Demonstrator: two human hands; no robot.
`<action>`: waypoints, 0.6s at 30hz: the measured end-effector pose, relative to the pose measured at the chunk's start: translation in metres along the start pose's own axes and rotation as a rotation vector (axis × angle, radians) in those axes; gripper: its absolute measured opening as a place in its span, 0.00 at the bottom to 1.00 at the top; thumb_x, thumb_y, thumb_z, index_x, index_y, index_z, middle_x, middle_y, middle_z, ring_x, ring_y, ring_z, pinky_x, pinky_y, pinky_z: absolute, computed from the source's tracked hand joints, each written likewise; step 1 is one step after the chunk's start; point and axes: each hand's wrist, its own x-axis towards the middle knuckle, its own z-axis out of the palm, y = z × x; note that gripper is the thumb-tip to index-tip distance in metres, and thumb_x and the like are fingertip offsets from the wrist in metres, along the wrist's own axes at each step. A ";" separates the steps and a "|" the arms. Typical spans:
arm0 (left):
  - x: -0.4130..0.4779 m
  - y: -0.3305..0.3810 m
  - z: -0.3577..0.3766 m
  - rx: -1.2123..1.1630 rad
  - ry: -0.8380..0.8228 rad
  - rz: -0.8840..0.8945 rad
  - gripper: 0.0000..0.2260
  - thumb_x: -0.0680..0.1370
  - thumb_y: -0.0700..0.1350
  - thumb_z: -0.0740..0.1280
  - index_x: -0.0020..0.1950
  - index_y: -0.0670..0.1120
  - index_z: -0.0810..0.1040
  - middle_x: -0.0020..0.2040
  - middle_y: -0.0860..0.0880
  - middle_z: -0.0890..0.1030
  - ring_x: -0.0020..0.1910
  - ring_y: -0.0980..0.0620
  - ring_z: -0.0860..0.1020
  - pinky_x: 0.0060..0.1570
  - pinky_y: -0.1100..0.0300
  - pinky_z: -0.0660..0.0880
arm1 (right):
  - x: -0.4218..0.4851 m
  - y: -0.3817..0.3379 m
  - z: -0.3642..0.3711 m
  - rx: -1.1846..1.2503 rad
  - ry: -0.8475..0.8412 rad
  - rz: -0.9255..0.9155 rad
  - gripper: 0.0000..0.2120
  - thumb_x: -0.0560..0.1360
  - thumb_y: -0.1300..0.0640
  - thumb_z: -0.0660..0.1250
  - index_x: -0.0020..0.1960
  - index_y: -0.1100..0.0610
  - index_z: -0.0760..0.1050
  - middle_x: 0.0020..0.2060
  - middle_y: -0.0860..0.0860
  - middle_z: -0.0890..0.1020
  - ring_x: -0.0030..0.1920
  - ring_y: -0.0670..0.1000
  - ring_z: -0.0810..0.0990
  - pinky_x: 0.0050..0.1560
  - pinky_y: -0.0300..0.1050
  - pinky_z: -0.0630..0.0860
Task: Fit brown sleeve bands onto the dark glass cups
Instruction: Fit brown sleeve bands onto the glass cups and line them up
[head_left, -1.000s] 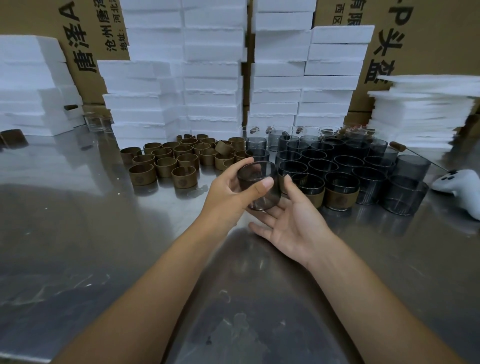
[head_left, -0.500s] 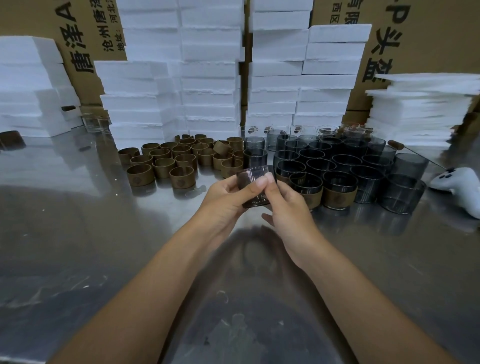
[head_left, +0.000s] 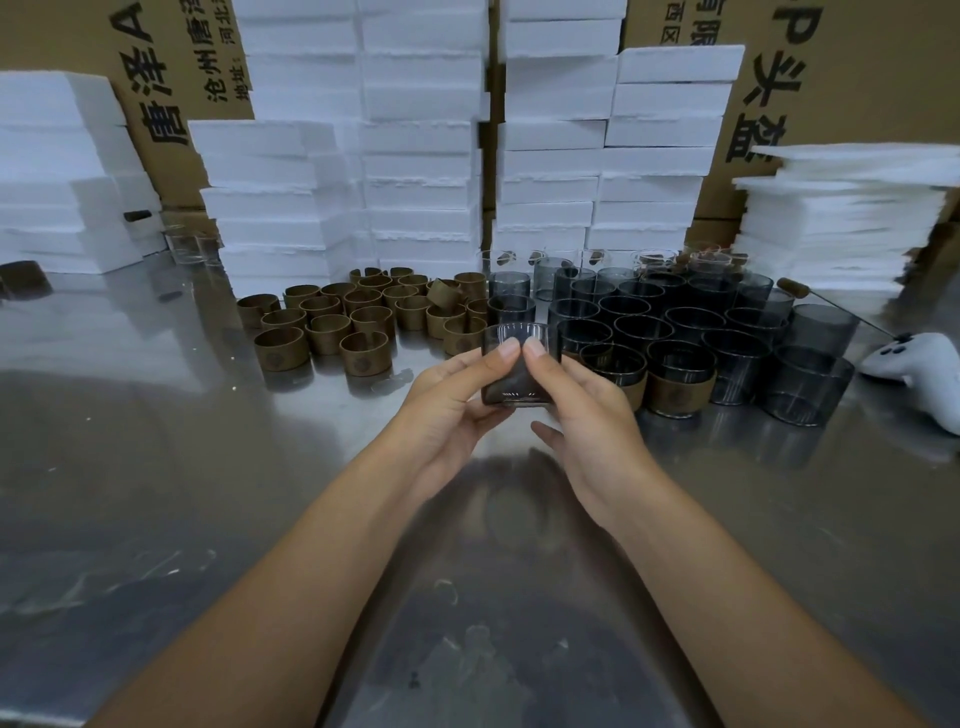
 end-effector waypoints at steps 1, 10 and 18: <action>-0.001 0.001 0.000 0.014 -0.004 -0.003 0.19 0.66 0.50 0.73 0.53 0.43 0.81 0.47 0.46 0.83 0.48 0.52 0.81 0.63 0.55 0.71 | 0.000 0.000 -0.001 0.014 -0.004 -0.009 0.08 0.74 0.48 0.68 0.50 0.50 0.82 0.43 0.42 0.86 0.46 0.37 0.82 0.46 0.34 0.72; -0.003 0.005 -0.001 0.036 -0.023 -0.072 0.09 0.66 0.54 0.70 0.41 0.53 0.86 0.43 0.52 0.84 0.41 0.59 0.80 0.50 0.62 0.69 | 0.000 -0.005 -0.003 0.170 0.005 0.079 0.36 0.59 0.42 0.72 0.66 0.51 0.75 0.57 0.45 0.83 0.62 0.43 0.76 0.67 0.50 0.66; -0.001 0.005 -0.004 -0.082 -0.067 -0.084 0.13 0.68 0.53 0.68 0.48 0.49 0.82 0.42 0.49 0.84 0.42 0.55 0.82 0.54 0.59 0.74 | -0.001 -0.007 -0.001 0.148 0.010 0.079 0.34 0.59 0.38 0.70 0.64 0.49 0.77 0.56 0.44 0.83 0.61 0.43 0.77 0.66 0.54 0.67</action>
